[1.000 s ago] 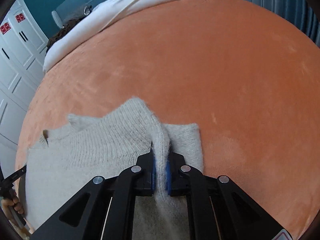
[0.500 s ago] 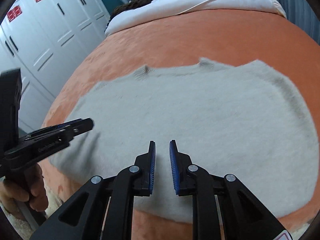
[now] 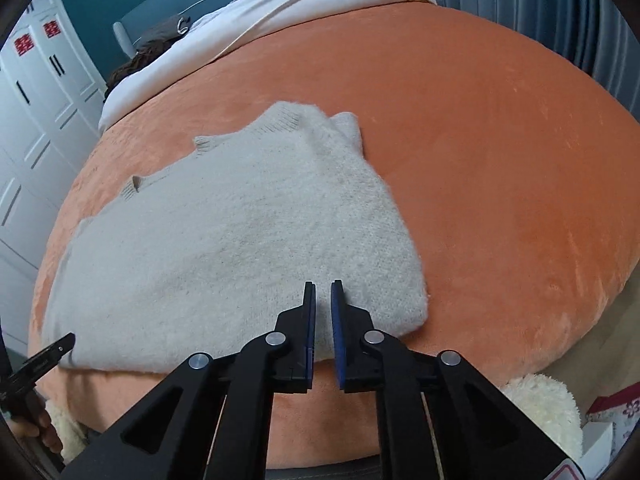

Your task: Fold small clothes

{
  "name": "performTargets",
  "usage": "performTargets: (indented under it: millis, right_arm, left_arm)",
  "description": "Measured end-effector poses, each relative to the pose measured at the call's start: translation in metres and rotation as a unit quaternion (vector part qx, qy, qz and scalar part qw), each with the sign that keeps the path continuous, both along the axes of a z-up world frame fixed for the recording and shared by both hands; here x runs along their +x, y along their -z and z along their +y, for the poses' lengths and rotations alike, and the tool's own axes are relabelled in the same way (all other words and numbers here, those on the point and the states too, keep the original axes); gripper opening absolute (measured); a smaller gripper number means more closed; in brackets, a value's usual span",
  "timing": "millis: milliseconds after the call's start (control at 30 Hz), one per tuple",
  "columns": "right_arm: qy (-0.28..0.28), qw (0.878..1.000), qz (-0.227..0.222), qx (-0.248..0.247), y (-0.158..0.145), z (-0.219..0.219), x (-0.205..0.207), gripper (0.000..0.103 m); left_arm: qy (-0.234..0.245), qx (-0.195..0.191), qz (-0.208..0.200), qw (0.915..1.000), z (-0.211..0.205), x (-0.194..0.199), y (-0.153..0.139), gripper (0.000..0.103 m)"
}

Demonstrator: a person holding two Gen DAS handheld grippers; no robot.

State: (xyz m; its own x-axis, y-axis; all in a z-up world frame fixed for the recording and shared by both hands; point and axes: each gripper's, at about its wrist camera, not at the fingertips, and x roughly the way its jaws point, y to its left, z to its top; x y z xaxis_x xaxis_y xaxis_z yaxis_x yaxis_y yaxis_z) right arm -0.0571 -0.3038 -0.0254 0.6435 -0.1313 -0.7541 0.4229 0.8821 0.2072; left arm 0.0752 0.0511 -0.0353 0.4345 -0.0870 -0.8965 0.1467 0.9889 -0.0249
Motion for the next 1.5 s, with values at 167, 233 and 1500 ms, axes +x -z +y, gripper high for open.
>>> performTargets:
  millis: [167, 233, 1500]
  right_arm:
    - [0.012, 0.999, 0.011, 0.029, 0.024, -0.019, -0.004, 0.005]
    - [0.023, 0.998, -0.005, 0.052, 0.021, -0.022, -0.01, 0.005]
    - [0.087, 0.987, -0.005, 0.135, 0.032, -0.035, -0.019, 0.066]
  left_arm:
    - [0.005, 0.004, 0.0, 1.0, 0.001, -0.004, 0.002, 0.041]
    - [0.0, -0.003, 0.001, 1.0, 0.005, -0.006, 0.002, 0.041]
    - [-0.198, -0.242, 0.014, 0.9497, 0.108, -0.013, 0.019, 0.089]
